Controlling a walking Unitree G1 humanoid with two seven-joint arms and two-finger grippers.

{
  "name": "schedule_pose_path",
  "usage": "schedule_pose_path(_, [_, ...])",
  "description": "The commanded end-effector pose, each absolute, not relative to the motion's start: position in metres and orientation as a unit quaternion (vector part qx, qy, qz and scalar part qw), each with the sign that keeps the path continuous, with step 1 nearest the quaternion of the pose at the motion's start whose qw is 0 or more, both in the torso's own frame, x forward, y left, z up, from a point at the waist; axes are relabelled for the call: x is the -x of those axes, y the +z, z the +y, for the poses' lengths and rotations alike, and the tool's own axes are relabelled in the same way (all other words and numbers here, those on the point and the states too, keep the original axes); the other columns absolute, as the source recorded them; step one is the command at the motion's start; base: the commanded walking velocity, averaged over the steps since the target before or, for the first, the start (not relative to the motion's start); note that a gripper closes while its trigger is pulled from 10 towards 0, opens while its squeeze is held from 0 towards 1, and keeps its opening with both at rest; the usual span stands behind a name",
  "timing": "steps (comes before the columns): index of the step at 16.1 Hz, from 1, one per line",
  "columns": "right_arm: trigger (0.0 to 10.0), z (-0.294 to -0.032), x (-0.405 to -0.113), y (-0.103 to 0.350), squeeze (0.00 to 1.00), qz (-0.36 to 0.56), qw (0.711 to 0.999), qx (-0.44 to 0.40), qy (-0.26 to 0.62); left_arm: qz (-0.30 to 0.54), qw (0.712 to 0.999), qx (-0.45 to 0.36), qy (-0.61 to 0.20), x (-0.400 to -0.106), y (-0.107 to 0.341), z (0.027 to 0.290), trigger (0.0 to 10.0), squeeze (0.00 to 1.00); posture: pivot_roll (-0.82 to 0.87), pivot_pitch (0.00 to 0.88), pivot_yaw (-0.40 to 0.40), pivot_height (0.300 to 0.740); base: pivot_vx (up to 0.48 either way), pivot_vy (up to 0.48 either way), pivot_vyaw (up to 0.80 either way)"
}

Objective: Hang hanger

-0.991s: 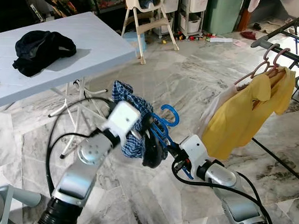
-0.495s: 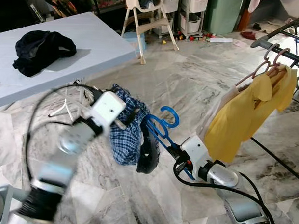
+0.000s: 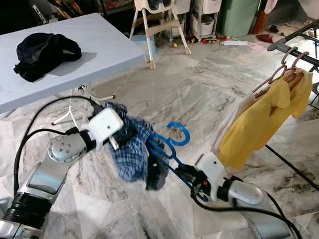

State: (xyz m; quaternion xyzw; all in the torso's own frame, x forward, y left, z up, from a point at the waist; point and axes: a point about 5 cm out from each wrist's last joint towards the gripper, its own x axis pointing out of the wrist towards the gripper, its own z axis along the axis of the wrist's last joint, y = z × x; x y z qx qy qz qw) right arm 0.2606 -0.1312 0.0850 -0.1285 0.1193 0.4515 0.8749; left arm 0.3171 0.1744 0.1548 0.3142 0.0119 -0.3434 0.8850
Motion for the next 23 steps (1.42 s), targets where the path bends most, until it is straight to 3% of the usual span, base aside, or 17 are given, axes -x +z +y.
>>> schedule_pose_path(1, [10.0,-0.123,-0.258,0.094,0.0,0.096,0.866,0.124,0.476,0.022,0.874,-0.326,-0.36,-0.319,0.155,0.177,10.0,0.0,-0.11,0.068,0.064,0.74,0.0,0.0,0.0])
schedule_pose_path(3, [10.0,-0.124,-0.253,0.094,0.0,0.102,0.857,0.119,0.491,0.034,0.859,-0.338,-0.384,-0.318,0.153,0.179,10.0,0.0,-0.11,0.066,0.065,0.74,0.0,0.0,0.0])
schedule_pose_path(4, [10.0,-0.124,-0.247,0.094,0.0,0.109,0.847,0.113,0.508,0.04,0.853,-0.337,-0.398,-0.318,0.152,0.18,4.9,0.0,-0.11,0.066,0.066,0.74,0.0,0.0,0.0])
schedule_pose_path(7, [10.0,-0.126,-0.243,0.092,0.0,0.116,0.84,0.113,0.517,0.045,0.844,-0.335,-0.417,-0.318,0.152,0.182,0.0,0.0,-0.12,0.066,0.067,0.74,0.0,0.0,0.0])
schedule_pose_path(23, [10.0,-0.13,-0.242,0.09,0.0,0.128,0.831,0.129,0.526,0.09,0.808,-0.26,-0.52,-0.298,0.143,0.187,0.0,0.0,-0.11,0.078,0.06,0.74,0.0,0.0,0.0])
